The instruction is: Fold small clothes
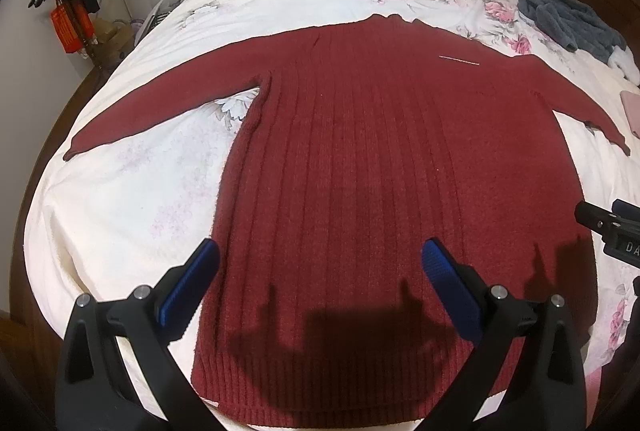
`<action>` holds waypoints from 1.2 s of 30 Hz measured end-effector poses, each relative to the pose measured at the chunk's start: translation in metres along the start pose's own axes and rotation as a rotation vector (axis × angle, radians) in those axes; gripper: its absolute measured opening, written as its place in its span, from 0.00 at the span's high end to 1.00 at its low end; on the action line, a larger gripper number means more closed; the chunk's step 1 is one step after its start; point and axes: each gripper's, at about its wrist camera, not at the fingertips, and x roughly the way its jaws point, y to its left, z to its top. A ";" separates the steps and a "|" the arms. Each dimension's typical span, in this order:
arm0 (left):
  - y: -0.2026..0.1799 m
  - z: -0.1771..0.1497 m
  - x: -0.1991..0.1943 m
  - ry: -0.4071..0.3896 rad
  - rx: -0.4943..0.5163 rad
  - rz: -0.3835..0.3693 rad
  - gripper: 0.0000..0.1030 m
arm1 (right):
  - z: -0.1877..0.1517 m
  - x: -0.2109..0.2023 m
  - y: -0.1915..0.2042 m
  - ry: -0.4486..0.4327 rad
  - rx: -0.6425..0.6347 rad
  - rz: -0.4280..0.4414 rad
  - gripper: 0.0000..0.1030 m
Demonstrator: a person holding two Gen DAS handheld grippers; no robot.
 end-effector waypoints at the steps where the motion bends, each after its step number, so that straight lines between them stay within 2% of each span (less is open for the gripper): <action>1: 0.000 0.000 0.000 0.000 0.000 0.001 0.03 | 0.000 0.000 0.000 0.000 0.001 0.001 0.09; 36: 0.000 0.002 -0.002 0.001 0.006 0.004 0.03 | 0.004 -0.001 -0.002 -0.003 0.000 0.004 0.09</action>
